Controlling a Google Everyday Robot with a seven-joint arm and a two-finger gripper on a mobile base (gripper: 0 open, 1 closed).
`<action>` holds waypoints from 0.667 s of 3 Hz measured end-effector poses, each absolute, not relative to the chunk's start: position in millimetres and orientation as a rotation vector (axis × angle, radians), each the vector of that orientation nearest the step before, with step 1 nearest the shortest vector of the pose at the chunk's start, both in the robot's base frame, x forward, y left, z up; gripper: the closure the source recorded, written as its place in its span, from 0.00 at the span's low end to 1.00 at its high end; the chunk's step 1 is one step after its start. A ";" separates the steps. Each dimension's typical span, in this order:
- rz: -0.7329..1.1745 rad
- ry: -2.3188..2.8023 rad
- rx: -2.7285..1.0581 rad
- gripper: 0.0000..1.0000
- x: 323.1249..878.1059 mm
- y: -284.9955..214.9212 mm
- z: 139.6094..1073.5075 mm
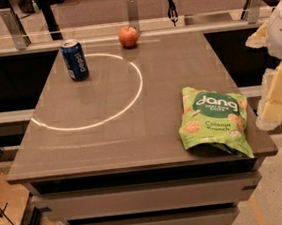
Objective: Move green rice chip bag near pepsi can
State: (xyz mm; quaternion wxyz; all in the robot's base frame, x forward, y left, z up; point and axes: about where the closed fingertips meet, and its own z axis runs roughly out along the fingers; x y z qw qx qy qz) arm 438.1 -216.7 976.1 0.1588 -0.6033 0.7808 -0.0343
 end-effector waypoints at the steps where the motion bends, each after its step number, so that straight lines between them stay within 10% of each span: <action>1: -0.098 2.232 -1.725 0.00 438.1 -216.7 976.1; 2: -0.089 2.215 -1.721 0.00 438.2 -216.3 979.1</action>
Offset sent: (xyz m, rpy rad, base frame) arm -0.0004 -0.0007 0.0012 0.0309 0.0015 0.0173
